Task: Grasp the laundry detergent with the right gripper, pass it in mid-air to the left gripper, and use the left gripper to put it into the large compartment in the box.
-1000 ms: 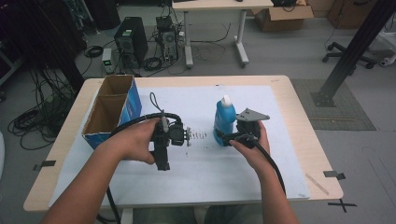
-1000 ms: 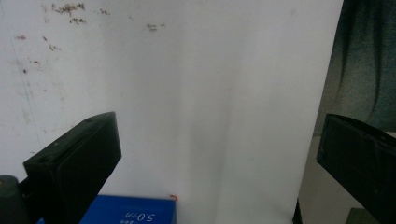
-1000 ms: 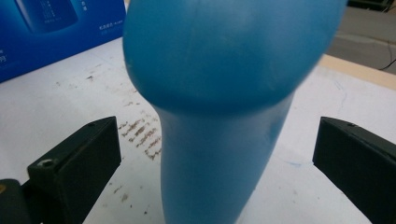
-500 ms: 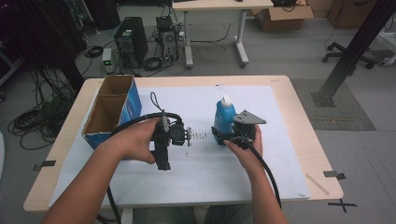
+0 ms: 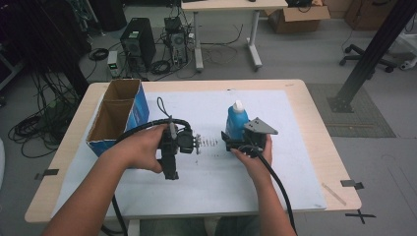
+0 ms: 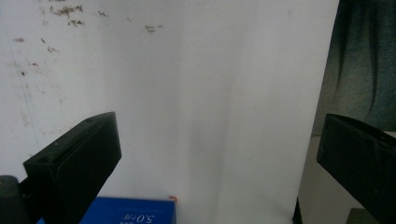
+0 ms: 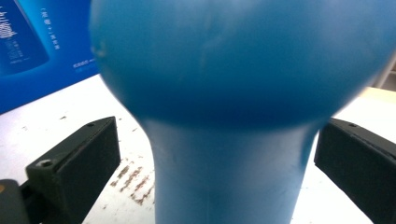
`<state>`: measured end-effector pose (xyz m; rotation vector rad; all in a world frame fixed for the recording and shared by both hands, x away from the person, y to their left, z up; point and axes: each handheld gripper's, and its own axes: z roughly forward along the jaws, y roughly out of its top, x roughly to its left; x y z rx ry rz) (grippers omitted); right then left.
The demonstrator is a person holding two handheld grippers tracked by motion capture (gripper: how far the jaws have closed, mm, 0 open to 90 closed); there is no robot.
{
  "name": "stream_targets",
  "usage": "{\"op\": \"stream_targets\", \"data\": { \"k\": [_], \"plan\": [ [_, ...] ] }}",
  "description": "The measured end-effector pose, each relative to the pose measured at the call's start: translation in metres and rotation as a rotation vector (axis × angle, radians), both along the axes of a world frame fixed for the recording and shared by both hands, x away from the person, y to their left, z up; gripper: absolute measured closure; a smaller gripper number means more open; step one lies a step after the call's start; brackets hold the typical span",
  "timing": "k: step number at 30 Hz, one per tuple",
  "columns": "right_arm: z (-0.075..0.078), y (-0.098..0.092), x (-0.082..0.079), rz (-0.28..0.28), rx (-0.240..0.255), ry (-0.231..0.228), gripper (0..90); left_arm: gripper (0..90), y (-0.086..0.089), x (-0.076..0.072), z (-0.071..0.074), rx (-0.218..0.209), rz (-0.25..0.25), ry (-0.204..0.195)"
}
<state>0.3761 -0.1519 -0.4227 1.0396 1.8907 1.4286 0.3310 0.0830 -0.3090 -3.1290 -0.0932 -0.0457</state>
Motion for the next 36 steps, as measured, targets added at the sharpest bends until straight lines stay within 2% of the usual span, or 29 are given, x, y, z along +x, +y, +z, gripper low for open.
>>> {"op": "stream_targets", "data": {
  "k": [5,20,36],
  "plan": [
    [-0.0023,0.0020,-0.0003,-0.007,0.005,0.000,2.8,0.2,0.0004,-0.0002,0.0003,-0.002,0.001,0.001],
    [-0.0068,0.0072,-0.0017,-0.018,-0.035,-0.016,24.3,0.2,-0.0003,-0.0003,0.0002,0.004,0.001,-0.005],
    [-0.0074,0.0046,-0.0027,-0.036,-0.044,-0.025,33.9,0.3,0.0004,-0.0012,0.0017,0.000,0.003,-0.008]
  ]
}}
